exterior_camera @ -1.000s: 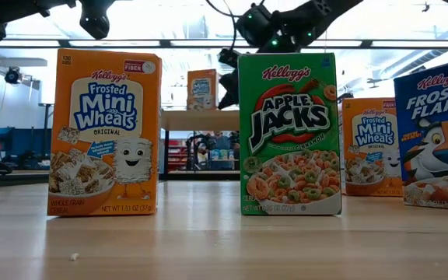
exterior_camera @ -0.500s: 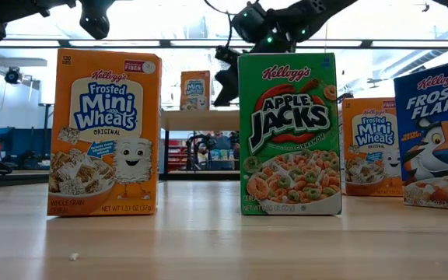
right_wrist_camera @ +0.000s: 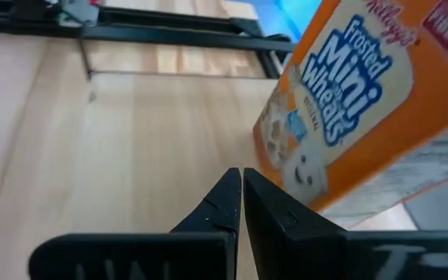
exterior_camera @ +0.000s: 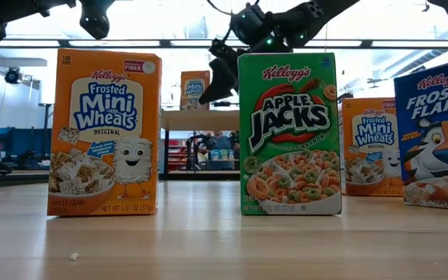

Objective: Stack cereal on shelf
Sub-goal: Put the top middle orange cereal box on the shelf

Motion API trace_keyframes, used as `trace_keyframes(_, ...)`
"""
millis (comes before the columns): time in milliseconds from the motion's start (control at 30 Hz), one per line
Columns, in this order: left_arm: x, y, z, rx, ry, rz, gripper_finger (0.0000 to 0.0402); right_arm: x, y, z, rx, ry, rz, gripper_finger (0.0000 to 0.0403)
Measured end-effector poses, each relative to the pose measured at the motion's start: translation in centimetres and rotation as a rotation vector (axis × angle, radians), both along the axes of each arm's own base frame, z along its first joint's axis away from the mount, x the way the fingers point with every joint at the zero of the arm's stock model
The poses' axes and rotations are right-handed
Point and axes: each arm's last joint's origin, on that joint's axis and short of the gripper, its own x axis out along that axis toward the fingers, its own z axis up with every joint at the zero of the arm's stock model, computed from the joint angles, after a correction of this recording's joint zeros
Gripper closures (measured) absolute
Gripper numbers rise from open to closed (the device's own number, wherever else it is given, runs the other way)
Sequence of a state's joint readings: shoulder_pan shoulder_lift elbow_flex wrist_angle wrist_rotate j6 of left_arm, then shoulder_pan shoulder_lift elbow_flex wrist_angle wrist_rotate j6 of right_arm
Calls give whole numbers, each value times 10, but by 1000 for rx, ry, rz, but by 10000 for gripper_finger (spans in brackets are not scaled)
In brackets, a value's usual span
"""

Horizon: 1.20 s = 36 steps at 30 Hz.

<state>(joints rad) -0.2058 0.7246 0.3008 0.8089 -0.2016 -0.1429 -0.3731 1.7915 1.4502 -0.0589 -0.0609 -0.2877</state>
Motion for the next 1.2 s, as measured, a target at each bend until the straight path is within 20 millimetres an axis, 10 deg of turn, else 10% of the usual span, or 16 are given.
trace_keyframes(1200, 0, 0, 1, -2, -8, 0, 168, 12, -7, -2, -91, -112, -100, 394)
